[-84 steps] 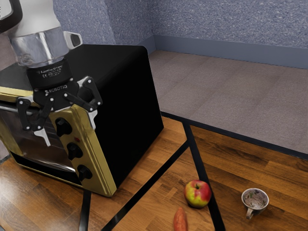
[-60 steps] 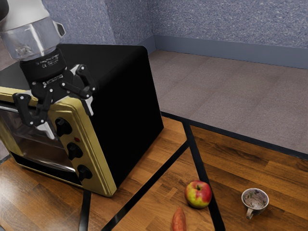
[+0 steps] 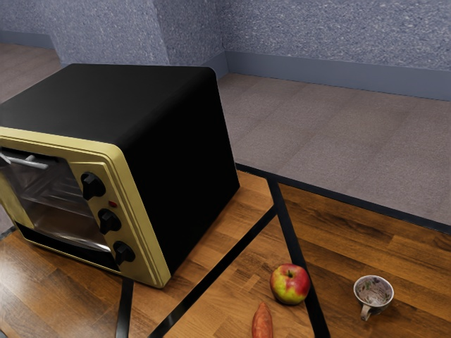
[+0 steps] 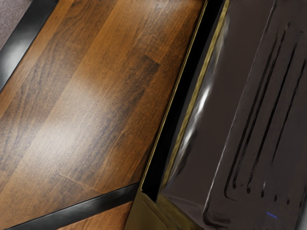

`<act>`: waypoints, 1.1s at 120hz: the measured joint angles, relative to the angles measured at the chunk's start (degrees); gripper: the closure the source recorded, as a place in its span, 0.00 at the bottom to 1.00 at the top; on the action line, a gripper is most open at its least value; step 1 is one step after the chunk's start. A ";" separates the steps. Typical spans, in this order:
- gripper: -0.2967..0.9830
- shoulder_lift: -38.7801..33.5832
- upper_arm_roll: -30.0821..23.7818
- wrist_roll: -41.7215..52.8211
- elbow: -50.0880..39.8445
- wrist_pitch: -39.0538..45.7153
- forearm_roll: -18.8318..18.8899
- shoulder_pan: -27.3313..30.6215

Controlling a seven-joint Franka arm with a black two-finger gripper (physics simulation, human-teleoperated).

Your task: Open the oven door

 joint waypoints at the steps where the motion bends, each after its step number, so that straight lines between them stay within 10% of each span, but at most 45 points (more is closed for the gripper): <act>1: 0.23 -0.05 -0.02 0.47 -0.02 0.11 0.02 0.14; 132: 0.23 8.44 0.96 40.14 -0.16 15.32 0.65 9.24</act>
